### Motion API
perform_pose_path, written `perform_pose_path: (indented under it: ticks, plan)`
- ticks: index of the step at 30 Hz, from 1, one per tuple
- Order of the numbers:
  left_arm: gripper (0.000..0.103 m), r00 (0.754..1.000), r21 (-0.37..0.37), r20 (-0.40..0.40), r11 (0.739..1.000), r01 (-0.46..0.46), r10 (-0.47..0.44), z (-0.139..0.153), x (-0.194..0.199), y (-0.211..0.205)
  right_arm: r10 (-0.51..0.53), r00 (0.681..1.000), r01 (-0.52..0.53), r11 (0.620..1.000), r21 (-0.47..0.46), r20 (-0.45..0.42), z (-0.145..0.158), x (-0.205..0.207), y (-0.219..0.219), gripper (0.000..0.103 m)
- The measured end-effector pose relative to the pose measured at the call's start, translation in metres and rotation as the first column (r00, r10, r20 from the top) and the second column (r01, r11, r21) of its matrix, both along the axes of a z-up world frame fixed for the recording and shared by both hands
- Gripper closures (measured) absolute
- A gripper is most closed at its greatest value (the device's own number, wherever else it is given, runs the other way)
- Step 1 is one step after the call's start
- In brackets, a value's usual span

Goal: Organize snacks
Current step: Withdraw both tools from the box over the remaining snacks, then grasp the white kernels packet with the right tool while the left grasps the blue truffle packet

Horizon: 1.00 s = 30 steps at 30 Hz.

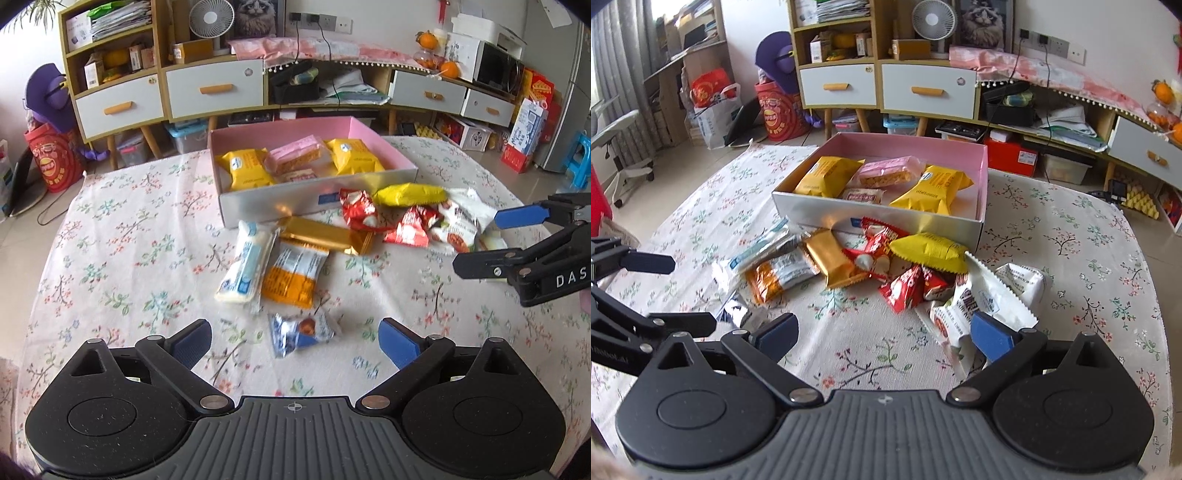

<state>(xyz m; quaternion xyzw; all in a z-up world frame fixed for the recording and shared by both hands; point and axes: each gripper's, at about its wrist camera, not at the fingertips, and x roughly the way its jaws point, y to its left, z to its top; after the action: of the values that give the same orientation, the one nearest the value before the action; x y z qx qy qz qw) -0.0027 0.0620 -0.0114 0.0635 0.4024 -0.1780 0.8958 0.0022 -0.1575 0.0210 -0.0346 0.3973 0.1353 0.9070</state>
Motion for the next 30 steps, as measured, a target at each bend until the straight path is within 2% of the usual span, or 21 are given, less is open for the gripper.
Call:
perform_pose_path:
  ticks: [12,16,22,28,30]
  plan:
    - [0.005,0.998,-0.002,-0.001,0.998,0.066,-0.066,-0.021,-0.024,0.024,0.08,0.997,-0.078,0.995,-0.065,0.024,-0.021,-0.021,0.006,0.003]
    - [0.005,0.998,-0.012,-0.007,0.998,0.061,-0.061,-0.029,-0.024,0.025,0.092,0.996,-0.09,0.992,-0.085,0.016,-0.026,-0.023,0.008,0.003]
    - [0.006,0.998,-0.05,0.018,0.997,0.054,-0.053,-0.038,-0.011,0.015,0.028,0.998,-0.022,0.994,-0.109,0.056,-0.03,-0.013,-0.005,0.003]
    - [0.007,1.0,-0.105,0.011,0.994,0.02,-0.019,-0.045,0.005,0.007,-0.106,0.992,0.109,0.993,-0.046,0.064,-0.036,0.006,-0.031,0.004]
    - [0.009,1.0,-0.117,0.011,0.993,0.014,-0.013,-0.047,0.008,0.006,-0.136,0.988,0.138,0.99,-0.02,0.068,-0.036,0.011,-0.037,0.008]
